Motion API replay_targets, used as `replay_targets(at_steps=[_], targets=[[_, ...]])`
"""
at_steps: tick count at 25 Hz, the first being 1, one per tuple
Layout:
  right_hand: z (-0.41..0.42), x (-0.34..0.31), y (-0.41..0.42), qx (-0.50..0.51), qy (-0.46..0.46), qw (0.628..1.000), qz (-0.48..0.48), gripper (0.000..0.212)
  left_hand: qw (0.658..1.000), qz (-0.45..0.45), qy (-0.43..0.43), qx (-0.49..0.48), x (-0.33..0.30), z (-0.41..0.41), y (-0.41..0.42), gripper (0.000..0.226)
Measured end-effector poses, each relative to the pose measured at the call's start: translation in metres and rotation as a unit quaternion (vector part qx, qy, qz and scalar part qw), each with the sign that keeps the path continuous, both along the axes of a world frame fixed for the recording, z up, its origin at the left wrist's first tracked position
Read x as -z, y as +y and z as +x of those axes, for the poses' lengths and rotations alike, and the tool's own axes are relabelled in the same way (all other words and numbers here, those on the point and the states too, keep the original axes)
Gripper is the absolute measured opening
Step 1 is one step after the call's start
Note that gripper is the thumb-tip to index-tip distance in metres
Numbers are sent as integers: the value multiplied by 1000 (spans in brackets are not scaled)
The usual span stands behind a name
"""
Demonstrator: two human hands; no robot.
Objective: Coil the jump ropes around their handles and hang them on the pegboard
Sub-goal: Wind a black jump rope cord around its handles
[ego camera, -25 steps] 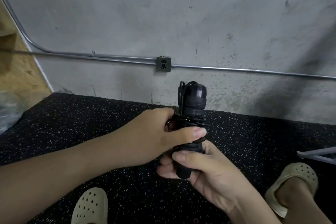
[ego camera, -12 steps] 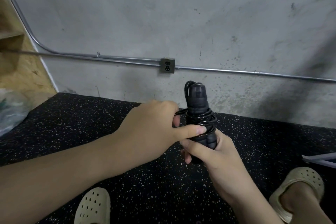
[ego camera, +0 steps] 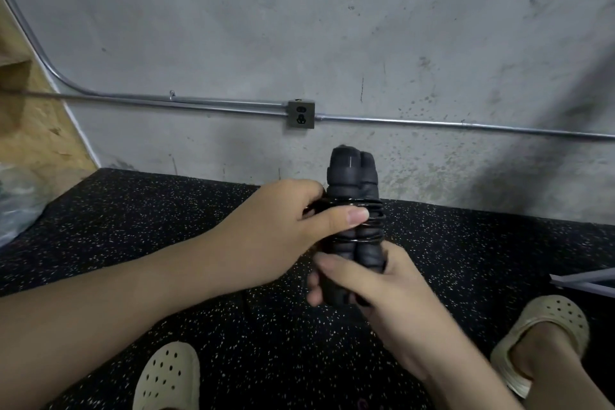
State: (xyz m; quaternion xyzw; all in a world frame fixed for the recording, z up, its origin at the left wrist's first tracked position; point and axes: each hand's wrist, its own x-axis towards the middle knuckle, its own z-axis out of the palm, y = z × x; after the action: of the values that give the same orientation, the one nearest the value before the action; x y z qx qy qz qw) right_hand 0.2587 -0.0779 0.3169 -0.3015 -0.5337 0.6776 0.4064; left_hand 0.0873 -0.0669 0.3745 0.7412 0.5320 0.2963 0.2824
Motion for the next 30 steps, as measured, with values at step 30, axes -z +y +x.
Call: replay_targets(at_steps=[30], targets=[[1,6,0,208,-204,954,78,12,983,32,167,-66,-2,22,-27,36]])
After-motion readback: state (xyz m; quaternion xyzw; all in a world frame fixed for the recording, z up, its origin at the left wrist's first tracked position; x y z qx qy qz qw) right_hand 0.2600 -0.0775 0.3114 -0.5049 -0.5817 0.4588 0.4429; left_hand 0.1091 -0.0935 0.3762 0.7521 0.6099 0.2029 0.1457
